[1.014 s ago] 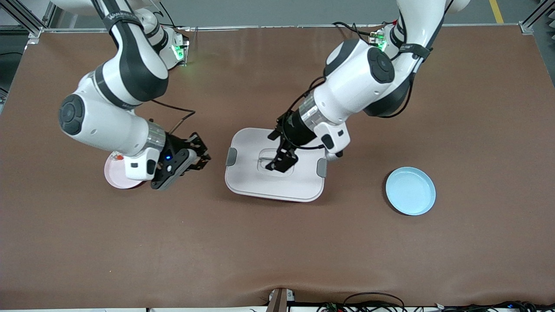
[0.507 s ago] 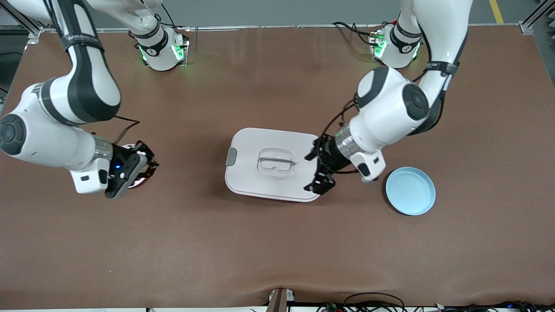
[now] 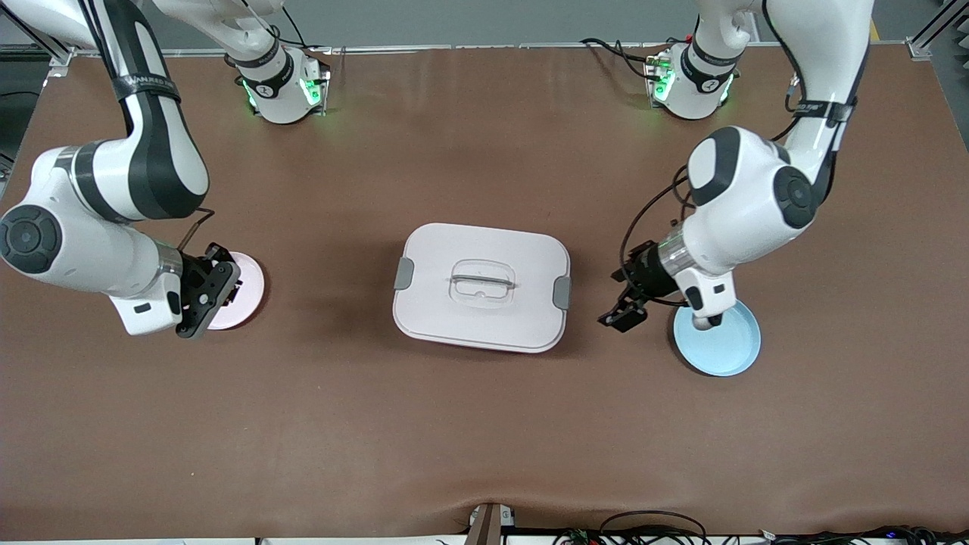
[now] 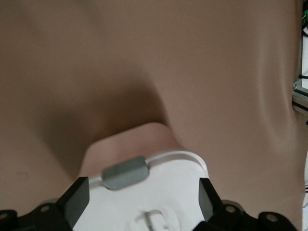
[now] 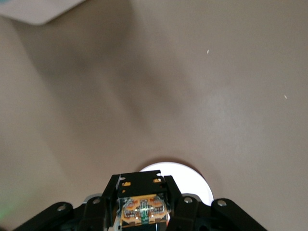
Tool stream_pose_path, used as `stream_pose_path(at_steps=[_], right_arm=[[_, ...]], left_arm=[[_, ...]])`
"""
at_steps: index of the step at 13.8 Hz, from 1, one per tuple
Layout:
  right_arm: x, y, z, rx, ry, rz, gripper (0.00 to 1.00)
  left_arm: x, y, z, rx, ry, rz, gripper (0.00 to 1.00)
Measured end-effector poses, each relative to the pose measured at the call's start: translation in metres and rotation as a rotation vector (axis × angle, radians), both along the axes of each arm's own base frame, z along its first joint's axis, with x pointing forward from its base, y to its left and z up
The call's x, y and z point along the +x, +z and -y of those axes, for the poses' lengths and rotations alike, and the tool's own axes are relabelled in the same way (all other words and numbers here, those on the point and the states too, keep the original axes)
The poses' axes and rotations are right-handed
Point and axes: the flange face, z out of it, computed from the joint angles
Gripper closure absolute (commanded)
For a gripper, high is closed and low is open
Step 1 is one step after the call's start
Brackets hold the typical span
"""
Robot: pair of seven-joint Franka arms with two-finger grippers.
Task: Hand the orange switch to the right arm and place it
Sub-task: 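Carry the switch with the right gripper over the white plate while the left gripper withdraws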
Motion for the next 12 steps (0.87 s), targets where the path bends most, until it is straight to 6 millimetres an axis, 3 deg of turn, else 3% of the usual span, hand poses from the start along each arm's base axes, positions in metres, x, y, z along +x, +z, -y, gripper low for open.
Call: stream_pose_path(at_steps=[3,7,10,12], right_arm=[[-0.012,0.002,0.011,-0.072,0.039,0.013,1.00],[-0.034,-0.025,0.014,-0.086,0.066,0.045,1.00],[-0.041,-0.034,0.016,-0.109,0.083,0.032,1.00],[-0.044,-0.044,0.018,-0.130,0.103,0.038,1.00]], left_arm=[[-0.004,0.001,-0.055,0.055,-0.140,0.074,0.00],[-0.004,0.004,-0.119,0.191,-0.523,0.185,0.00],[0.002,0.007,-0.170,0.296,-0.861,0.288,0.00],[0.006,0.015,-0.201,0.337,-0.972,0.325,0.00]])
